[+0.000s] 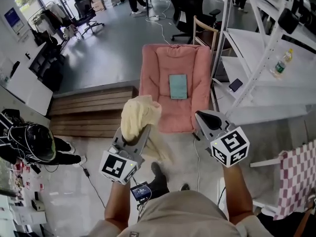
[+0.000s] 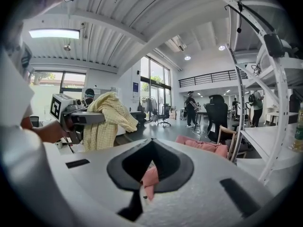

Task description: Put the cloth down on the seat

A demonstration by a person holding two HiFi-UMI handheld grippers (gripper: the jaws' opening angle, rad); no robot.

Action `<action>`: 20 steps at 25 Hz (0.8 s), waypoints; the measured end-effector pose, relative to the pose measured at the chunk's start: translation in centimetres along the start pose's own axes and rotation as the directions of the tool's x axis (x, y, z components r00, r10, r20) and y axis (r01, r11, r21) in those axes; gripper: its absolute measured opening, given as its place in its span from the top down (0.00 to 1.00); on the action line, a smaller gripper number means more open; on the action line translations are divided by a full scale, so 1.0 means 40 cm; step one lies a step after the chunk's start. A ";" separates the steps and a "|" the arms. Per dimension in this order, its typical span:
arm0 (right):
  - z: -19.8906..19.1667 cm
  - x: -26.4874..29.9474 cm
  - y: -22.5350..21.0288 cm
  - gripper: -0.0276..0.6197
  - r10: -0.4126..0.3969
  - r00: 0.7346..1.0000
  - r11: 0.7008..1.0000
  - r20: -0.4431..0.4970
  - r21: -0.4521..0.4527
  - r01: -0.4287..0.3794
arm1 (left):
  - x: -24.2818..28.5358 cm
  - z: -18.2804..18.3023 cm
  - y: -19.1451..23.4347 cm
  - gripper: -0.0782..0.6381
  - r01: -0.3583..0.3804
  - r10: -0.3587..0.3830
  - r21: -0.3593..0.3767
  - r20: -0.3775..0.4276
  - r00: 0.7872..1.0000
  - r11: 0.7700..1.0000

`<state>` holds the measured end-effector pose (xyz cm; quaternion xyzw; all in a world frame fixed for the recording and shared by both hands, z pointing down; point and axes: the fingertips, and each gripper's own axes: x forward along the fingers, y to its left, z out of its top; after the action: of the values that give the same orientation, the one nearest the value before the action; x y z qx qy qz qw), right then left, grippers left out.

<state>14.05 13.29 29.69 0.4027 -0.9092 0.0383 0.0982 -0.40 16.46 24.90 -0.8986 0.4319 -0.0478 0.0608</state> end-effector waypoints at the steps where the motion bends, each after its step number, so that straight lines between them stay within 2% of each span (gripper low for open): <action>1: 0.000 0.013 -0.012 0.97 -0.014 1.000 1.000 -0.004 0.001 0.014 | 0.015 -0.004 0.015 0.82 0.012 -0.012 -0.002 0.003 1.000 1.000; 12: 0.064 0.226 -0.108 0.97 -0.159 0.986 0.987 -0.044 0.002 0.159 | 0.201 -0.005 0.250 0.82 0.176 -0.174 -0.017 0.074 0.982 0.984; 20: 0.101 0.377 -0.141 0.97 -0.219 0.975 0.976 -0.049 0.007 0.219 | 0.274 -0.015 0.417 0.82 0.224 -0.223 -0.003 0.095 0.970 0.975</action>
<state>7.73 -2.03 28.86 0.5001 -0.8564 0.0424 0.1210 -6.51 -2.52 23.36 -0.9432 0.3248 -0.0090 0.0691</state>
